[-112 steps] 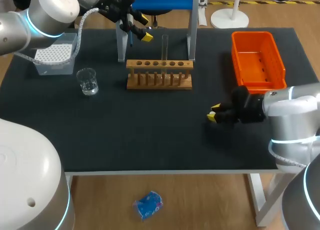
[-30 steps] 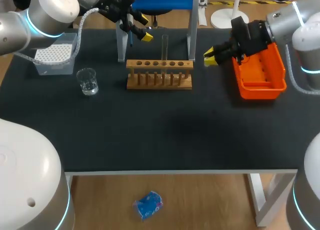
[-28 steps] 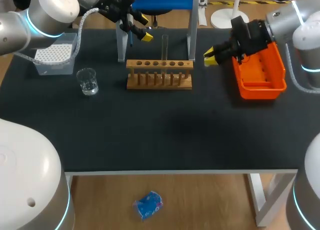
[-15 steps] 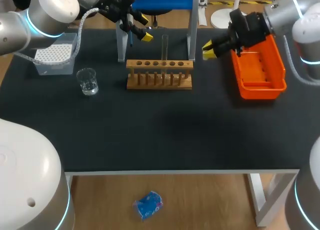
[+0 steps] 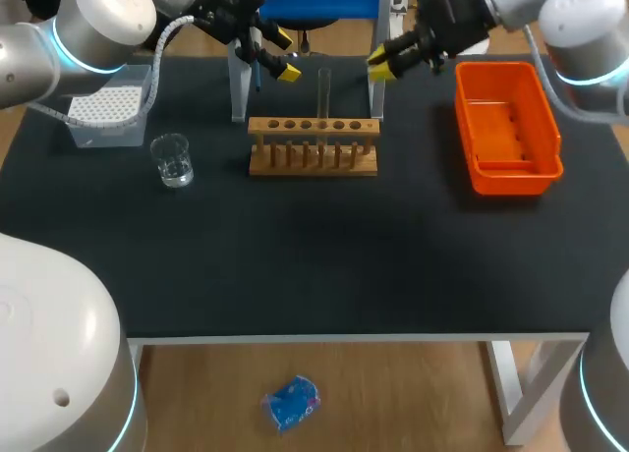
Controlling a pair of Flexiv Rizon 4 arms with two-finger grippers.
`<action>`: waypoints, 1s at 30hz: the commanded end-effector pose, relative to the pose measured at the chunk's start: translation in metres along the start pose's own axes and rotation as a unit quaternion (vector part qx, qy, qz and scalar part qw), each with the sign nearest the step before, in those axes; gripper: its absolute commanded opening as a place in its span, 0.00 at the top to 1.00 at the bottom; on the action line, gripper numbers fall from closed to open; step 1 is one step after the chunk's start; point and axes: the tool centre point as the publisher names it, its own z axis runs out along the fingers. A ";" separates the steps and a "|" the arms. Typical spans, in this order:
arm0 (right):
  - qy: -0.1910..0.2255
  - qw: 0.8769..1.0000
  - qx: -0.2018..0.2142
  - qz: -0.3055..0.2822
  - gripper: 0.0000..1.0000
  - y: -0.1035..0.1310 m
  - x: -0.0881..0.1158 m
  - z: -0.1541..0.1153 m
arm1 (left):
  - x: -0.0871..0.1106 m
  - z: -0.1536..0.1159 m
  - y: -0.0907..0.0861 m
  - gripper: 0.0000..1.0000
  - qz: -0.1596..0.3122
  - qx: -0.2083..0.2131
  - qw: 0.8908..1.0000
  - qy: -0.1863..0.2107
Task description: Invert the test tube, pick up the pipette, mount the tip to pipette, aspirate from beaker and dispense into the tube, eject the tip, return the pipette, and cap with the stopper.
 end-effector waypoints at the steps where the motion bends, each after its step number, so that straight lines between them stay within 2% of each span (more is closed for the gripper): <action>1: 0.015 1.000 0.010 -0.008 1.00 0.009 -0.017 0.011 | -0.001 -0.001 -0.001 0.00 -0.001 -0.002 1.000 0.002; 9: 0.007 1.000 0.011 -0.018 1.00 0.019 -0.029 0.023 | -0.001 -0.001 -0.001 0.00 -0.001 -0.002 1.000 0.002; 30: -0.008 0.999 -0.001 -0.043 1.00 0.023 -0.050 0.056 | -0.001 -0.001 -0.001 0.00 -0.001 -0.002 1.000 0.002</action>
